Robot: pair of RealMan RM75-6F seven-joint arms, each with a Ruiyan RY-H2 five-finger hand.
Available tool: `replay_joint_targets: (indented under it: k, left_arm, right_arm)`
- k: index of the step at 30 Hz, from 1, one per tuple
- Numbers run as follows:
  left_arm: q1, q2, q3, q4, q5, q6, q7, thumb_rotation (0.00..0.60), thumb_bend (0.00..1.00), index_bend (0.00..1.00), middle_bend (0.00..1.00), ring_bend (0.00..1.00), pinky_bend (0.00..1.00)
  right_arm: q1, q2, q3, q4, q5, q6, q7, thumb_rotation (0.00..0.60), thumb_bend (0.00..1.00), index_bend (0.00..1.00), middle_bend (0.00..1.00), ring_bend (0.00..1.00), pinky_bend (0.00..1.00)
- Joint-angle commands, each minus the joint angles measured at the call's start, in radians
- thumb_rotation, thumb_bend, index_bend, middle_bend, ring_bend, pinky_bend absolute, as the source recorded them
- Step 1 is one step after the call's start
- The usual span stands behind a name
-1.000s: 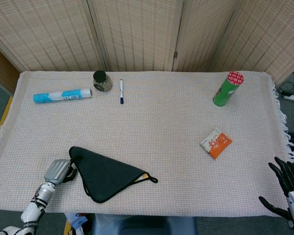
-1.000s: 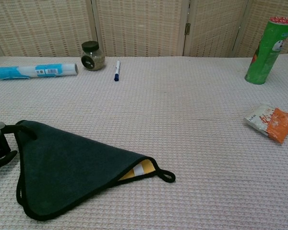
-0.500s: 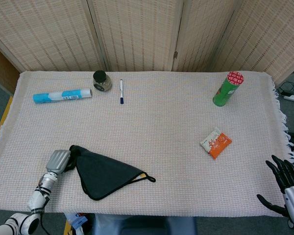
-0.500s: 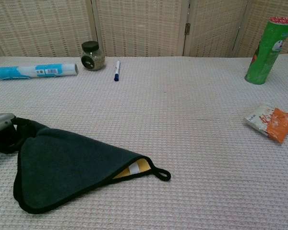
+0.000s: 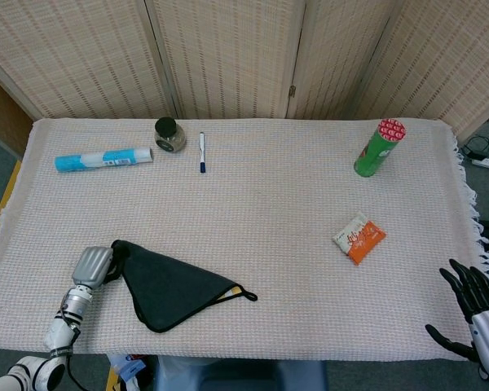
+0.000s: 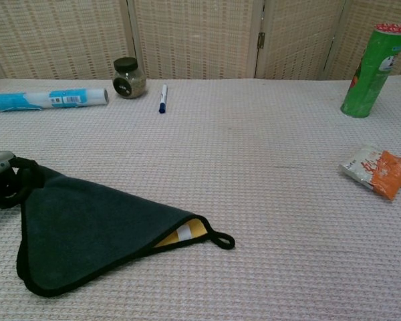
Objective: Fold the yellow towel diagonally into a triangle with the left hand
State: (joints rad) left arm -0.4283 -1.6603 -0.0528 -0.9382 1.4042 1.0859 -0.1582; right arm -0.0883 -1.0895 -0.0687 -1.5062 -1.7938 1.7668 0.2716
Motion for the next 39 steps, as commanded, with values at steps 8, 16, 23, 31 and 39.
replay_joint_targets:
  k: [8, 16, 23, 31, 39]
  left_arm:
    - [0.020, 0.045, -0.030, -0.085, -0.006, 0.075, 0.045, 0.600, 0.62, 0.17, 1.00, 1.00, 1.00]
    - [0.072, 0.142, -0.067, -0.237, 0.047, 0.282, 0.037, 0.600, 0.62, 0.17, 1.00, 1.00, 1.00]
    - [0.186, 0.392, -0.044, -0.594, 0.080, 0.443, 0.151, 0.600, 0.51, 0.17, 0.67, 0.64, 0.63]
    - [0.358, 0.574, 0.072, -0.875, 0.072, 0.545, 0.263, 0.600, 0.39, 0.13, 0.24, 0.16, 0.13]
    - [0.435, 0.568, 0.090, -0.878, 0.075, 0.613, 0.316, 0.600, 0.36, 0.08, 0.17, 0.11, 0.07]
  right_arm:
    - [-0.003, 0.002, -0.007, 0.002, -0.022, 0.017, 0.000, 0.600, 0.24, 0.00, 0.00, 0.00, 0.00]
    - [-0.009, 0.003, -0.012, 0.008, -0.038, 0.037, 0.004, 0.600, 0.24, 0.00, 0.00, 0.00, 0.00]
    - [-0.006, 0.001, -0.021, 0.009, -0.059, 0.037, -0.010, 0.600, 0.24, 0.00, 0.00, 0.00, 0.00]
    - [0.013, -0.006, -0.027, -0.013, -0.083, 0.001, -0.067, 0.600, 0.24, 0.00, 0.00, 0.00, 0.00]
    - [0.009, -0.003, -0.006, -0.080, -0.018, -0.040, -0.176, 0.600, 0.24, 0.00, 0.00, 0.00, 0.00]
